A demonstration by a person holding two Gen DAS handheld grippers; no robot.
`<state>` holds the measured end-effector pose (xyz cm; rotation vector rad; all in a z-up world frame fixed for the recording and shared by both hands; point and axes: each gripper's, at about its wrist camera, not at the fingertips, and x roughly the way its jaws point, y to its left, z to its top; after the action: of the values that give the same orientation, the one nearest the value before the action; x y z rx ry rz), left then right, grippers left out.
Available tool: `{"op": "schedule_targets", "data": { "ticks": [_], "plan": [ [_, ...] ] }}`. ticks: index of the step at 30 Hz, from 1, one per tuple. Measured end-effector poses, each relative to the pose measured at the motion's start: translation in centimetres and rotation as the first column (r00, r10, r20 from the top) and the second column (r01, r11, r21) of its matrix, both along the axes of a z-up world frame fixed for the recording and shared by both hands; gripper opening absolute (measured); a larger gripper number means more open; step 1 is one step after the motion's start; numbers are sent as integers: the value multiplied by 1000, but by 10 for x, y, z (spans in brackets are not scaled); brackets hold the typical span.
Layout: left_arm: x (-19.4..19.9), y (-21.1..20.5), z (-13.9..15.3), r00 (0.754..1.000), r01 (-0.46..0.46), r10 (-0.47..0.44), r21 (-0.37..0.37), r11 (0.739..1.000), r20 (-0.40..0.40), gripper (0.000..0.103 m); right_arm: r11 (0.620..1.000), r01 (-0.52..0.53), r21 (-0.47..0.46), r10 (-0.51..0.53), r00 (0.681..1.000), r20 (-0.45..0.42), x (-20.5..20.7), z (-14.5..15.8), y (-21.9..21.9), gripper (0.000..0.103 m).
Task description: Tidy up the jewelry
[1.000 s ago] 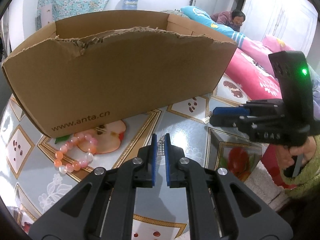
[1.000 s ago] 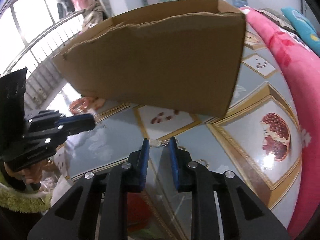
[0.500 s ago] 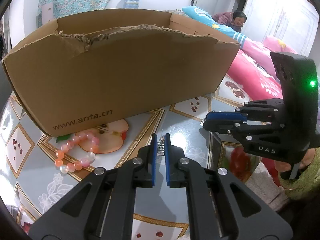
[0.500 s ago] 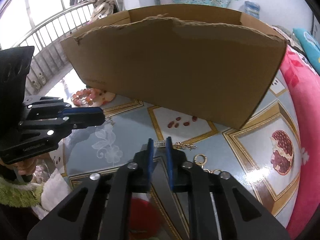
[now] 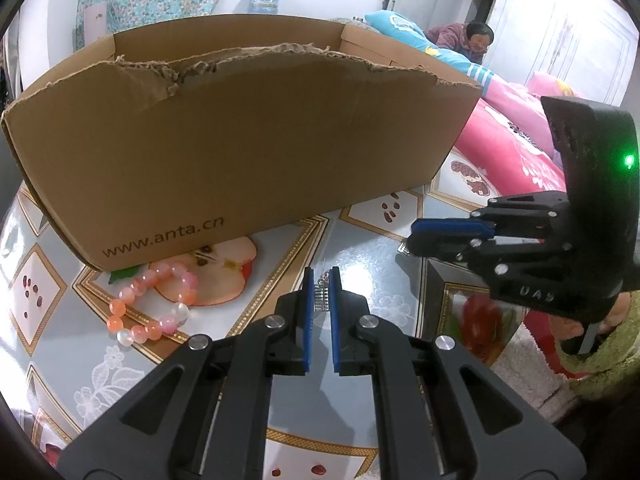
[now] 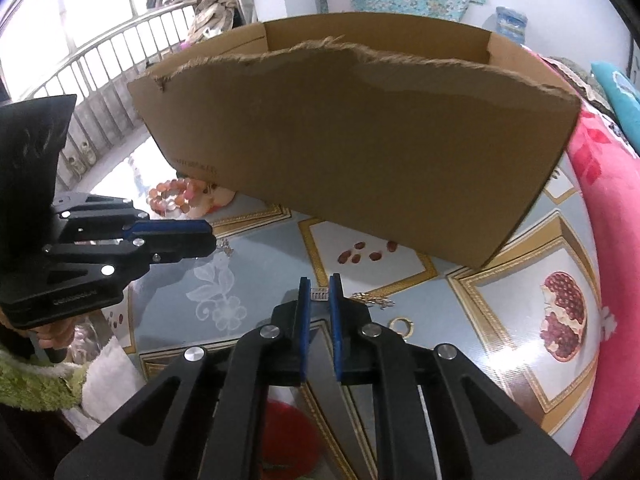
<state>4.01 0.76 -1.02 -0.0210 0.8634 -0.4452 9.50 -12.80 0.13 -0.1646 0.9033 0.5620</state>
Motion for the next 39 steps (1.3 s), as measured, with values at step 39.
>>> {"op": "schedule_targets", "data": {
  "ticks": [39],
  "plan": [
    [-31,10,77,983,51,-23,-146,988,184,6,982,1,190,-34,984,174,-25,71,-40,15]
  ]
}}
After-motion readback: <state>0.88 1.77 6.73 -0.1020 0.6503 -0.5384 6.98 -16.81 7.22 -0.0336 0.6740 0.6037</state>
